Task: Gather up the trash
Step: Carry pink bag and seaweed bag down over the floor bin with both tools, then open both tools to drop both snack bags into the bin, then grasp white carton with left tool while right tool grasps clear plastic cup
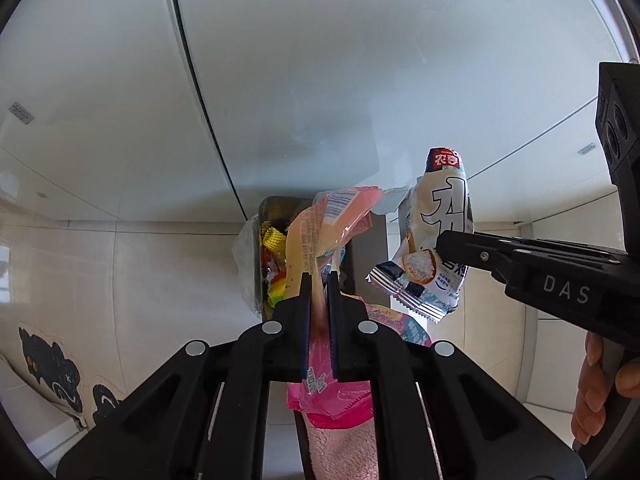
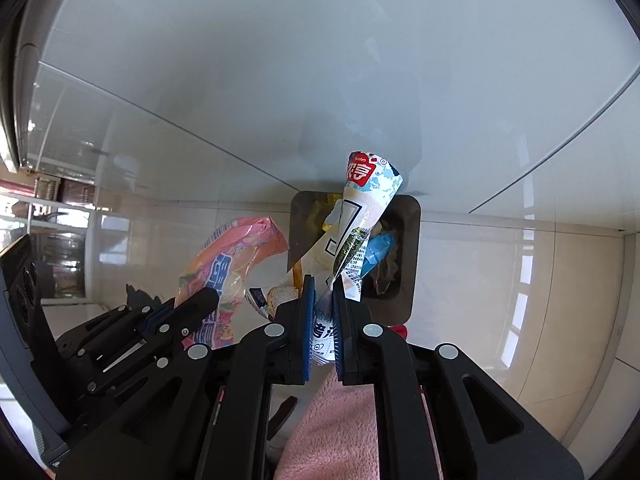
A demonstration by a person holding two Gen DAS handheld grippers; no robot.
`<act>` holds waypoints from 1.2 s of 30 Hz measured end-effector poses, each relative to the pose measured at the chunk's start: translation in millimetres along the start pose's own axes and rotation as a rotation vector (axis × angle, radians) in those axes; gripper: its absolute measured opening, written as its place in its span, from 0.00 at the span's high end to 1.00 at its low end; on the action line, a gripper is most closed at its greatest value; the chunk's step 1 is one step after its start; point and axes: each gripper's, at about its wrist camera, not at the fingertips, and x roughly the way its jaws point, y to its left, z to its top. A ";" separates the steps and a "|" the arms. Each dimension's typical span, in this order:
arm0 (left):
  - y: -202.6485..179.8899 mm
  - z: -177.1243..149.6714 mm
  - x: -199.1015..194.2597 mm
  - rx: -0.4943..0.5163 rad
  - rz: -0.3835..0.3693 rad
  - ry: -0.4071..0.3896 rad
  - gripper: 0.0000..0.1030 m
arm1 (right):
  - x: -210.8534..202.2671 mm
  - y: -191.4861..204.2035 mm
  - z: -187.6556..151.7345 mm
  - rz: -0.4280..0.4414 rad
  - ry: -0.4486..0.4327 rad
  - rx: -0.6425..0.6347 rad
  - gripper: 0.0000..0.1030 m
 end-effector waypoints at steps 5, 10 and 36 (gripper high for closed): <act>0.4 3.9 18.9 -0.001 -0.020 0.018 0.81 | 16.3 -12.2 5.5 0.003 0.024 0.020 0.90; -0.3 5.1 17.2 0.003 -0.012 0.021 0.66 | 14.2 -16.1 8.2 0.028 0.011 0.073 0.85; -31.5 18.3 -184.0 -0.022 0.050 -0.201 0.08 | -162.5 6.3 -10.7 0.068 -0.151 0.087 0.09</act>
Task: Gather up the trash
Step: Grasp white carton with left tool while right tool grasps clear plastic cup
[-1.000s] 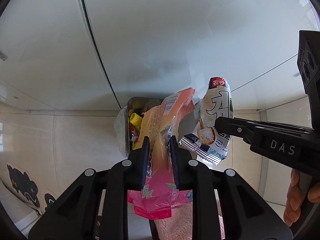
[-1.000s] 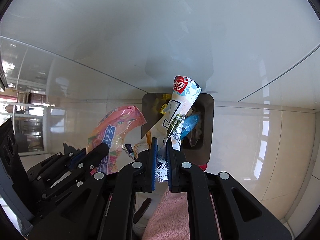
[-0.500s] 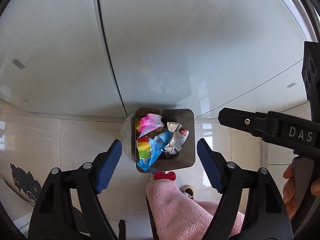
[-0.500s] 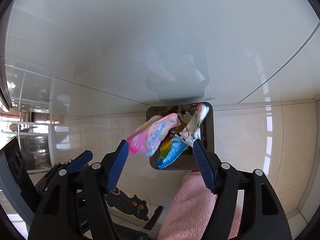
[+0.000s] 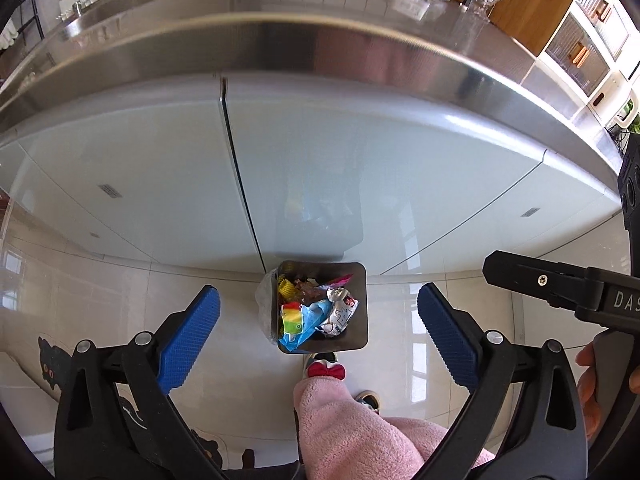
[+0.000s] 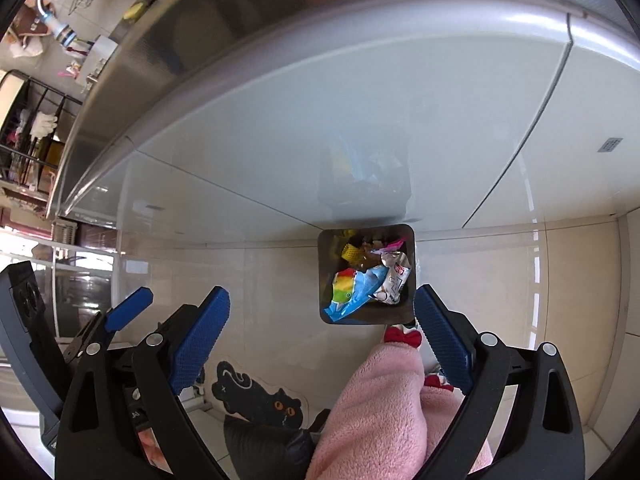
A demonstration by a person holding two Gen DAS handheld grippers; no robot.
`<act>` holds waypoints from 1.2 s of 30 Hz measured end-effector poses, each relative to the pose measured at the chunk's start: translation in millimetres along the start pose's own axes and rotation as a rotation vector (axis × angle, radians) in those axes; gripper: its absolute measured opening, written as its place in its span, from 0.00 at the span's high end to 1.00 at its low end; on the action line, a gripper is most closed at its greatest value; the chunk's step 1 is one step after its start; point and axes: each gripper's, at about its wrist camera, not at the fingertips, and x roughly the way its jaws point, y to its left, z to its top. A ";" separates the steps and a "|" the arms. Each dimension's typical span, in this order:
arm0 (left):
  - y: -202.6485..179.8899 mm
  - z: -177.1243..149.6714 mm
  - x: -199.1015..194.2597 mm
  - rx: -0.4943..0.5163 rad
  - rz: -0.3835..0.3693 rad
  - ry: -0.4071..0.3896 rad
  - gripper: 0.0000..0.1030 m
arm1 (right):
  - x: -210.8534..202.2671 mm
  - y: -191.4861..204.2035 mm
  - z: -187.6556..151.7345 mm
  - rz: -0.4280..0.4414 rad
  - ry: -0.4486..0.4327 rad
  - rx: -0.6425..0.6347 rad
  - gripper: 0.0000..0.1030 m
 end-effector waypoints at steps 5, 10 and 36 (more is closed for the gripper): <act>-14.5 12.1 -50.2 -0.005 0.014 -0.043 0.08 | -48.0 6.4 6.4 -0.001 -0.052 -0.033 0.08; -27.9 27.7 -95.7 -0.010 0.016 -0.099 0.08 | -92.6 7.1 17.7 -0.002 -0.131 -0.059 0.03; -57.5 232.0 -53.4 0.079 -0.040 -0.174 0.08 | -149.0 -1.7 203.0 0.000 -0.328 0.065 0.03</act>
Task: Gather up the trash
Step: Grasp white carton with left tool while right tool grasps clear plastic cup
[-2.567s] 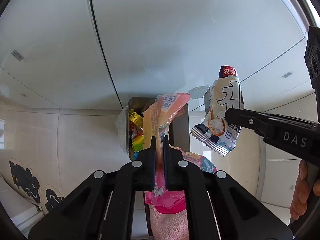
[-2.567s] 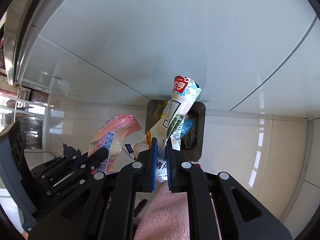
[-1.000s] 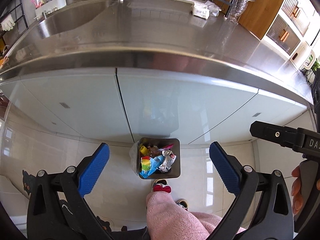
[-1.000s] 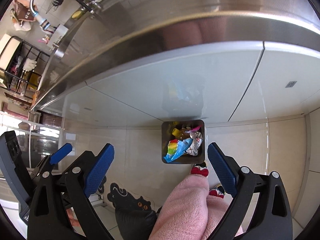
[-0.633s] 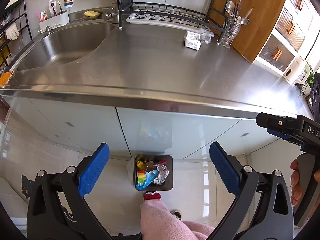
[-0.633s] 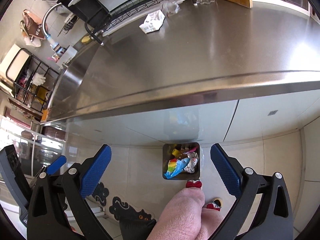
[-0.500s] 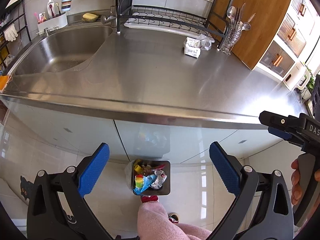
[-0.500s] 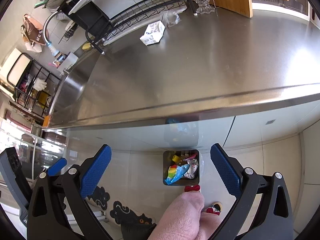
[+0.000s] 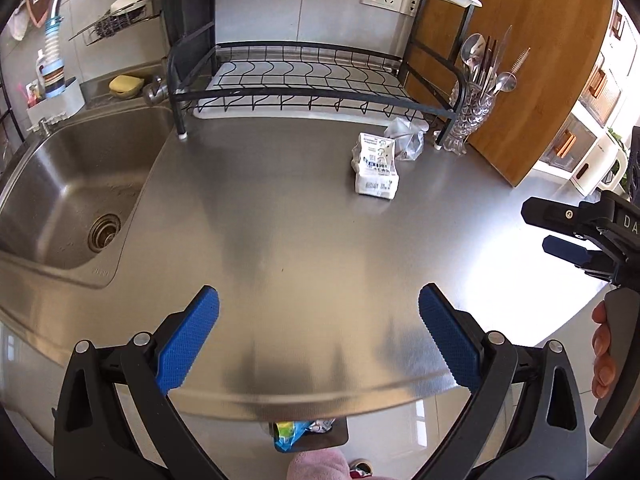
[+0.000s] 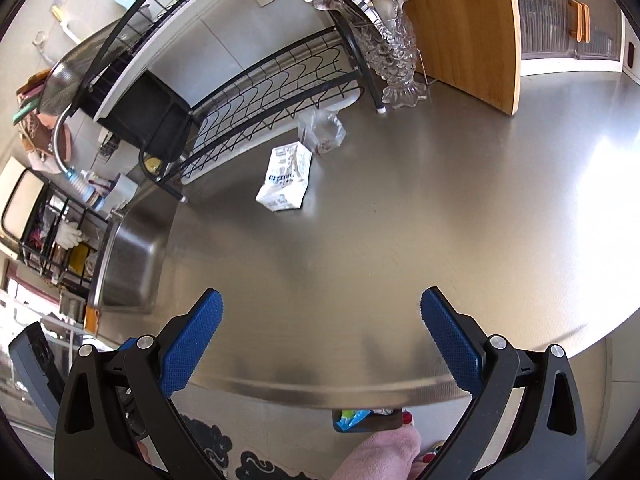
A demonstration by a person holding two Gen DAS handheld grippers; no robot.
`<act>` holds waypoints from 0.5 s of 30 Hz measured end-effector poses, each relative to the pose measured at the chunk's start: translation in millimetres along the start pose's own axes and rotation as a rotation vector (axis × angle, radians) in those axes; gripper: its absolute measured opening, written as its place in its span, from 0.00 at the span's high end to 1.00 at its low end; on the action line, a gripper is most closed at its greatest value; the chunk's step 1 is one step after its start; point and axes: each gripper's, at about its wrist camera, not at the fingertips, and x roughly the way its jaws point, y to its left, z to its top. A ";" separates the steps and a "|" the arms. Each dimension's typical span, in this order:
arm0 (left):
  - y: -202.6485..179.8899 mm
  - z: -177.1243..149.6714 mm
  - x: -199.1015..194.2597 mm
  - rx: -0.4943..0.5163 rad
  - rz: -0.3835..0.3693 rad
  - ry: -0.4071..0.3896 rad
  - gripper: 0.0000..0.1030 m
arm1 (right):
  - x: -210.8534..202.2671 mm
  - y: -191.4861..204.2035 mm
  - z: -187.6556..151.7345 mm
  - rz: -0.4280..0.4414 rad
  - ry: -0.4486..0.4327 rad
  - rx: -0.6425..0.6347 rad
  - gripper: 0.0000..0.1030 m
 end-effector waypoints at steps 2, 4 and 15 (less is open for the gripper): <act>-3.7 14.7 13.5 0.023 -0.012 0.006 0.08 | 10.0 0.4 15.0 -0.013 -0.007 0.010 0.03; -7.2 27.3 27.2 0.046 -0.009 0.007 0.08 | 20.2 0.5 29.2 -0.017 -0.011 0.024 0.03; -12.2 82.7 96.0 0.077 -0.058 0.045 0.08 | 77.6 0.0 91.6 -0.065 -0.027 0.046 0.03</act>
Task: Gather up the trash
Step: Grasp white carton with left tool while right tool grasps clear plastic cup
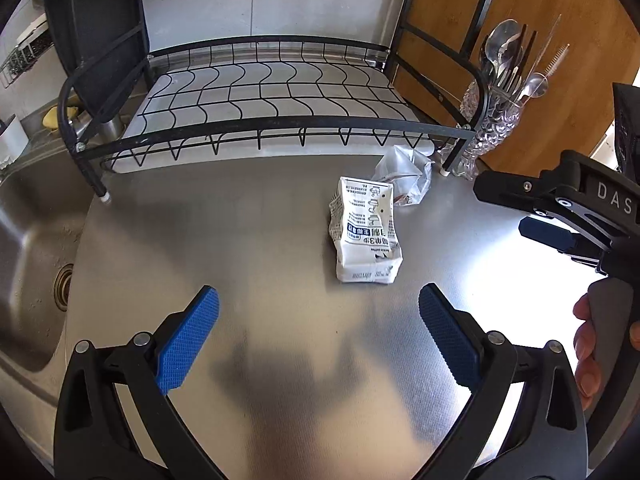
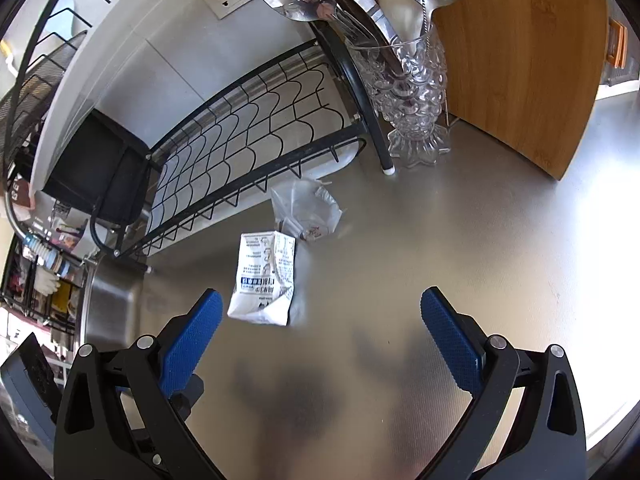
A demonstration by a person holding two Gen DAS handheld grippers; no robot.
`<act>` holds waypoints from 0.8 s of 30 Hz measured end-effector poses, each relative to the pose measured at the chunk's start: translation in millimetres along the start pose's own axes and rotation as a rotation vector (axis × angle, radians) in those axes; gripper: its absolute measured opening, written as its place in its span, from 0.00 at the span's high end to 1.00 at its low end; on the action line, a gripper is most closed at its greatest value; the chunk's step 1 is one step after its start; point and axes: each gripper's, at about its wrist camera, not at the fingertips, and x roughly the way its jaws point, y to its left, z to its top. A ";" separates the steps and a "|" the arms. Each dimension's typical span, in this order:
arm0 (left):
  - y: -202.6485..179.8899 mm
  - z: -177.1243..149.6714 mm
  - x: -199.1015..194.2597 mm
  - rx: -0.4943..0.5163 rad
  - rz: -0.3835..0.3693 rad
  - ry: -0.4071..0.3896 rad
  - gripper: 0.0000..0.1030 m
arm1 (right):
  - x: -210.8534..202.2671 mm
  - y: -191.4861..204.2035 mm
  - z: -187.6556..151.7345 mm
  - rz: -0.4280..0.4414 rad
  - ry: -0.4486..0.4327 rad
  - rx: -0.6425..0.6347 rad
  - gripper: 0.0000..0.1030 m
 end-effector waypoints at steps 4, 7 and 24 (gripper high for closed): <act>0.6 12.7 21.2 0.021 -0.017 0.021 0.08 | 19.2 2.5 16.8 -0.021 -0.008 -0.001 0.03; -1.7 17.9 36.0 0.034 -0.041 0.043 0.08 | 33.9 3.6 26.7 -0.032 -0.010 -0.001 0.04; -10.6 32.9 88.8 0.117 -0.047 0.058 0.21 | 93.9 1.1 46.3 -0.040 0.058 -0.032 0.24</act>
